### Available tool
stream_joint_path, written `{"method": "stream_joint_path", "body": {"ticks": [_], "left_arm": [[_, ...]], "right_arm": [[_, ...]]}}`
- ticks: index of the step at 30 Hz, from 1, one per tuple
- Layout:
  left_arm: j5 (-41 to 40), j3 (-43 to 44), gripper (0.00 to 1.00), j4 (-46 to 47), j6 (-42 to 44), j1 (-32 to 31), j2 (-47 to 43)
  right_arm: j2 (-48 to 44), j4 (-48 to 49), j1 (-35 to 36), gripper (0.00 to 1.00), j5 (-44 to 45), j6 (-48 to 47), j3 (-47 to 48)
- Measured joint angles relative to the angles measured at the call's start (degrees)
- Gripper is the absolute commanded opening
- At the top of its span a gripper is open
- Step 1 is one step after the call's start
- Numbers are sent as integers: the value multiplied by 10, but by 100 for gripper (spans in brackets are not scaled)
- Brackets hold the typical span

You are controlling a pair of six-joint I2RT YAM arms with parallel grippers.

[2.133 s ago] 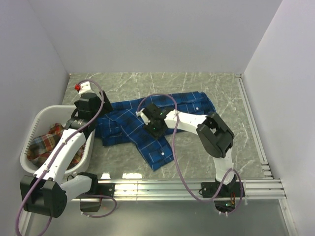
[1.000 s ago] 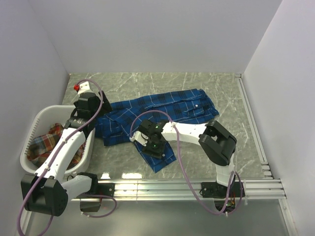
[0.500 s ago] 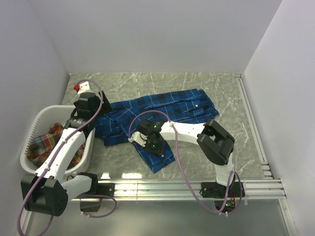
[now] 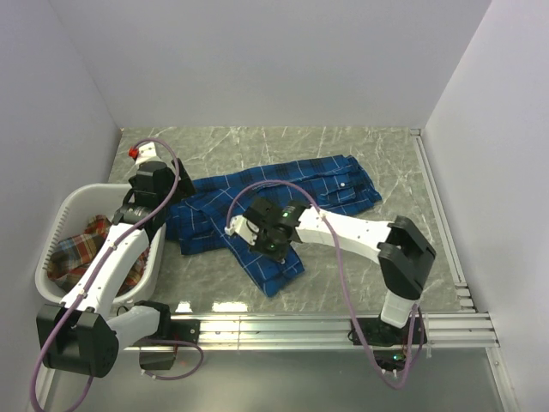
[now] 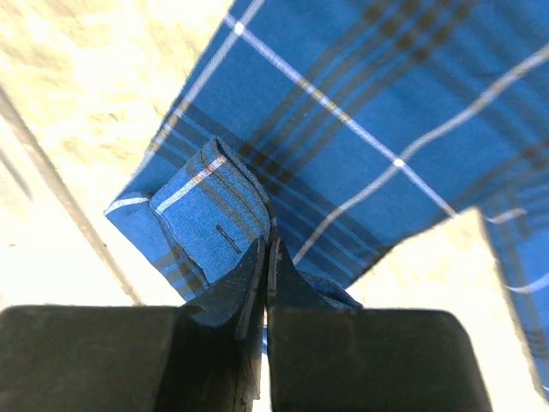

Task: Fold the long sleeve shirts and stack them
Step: Fold the shirt

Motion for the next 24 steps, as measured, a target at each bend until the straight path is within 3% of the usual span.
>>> {"method": "stream_joint_path", "body": {"ticks": [6, 13, 24], "left_arm": [[7, 0, 94, 0, 0, 0, 1], [51, 0, 94, 1, 4, 0, 25], [162, 2, 94, 1, 22, -18, 115]], "right_arm": [[-59, 31, -32, 0, -5, 33, 12], [-96, 103, -150, 0, -3, 134, 17], [-70, 159, -299, 0, 55, 324, 66]]}}
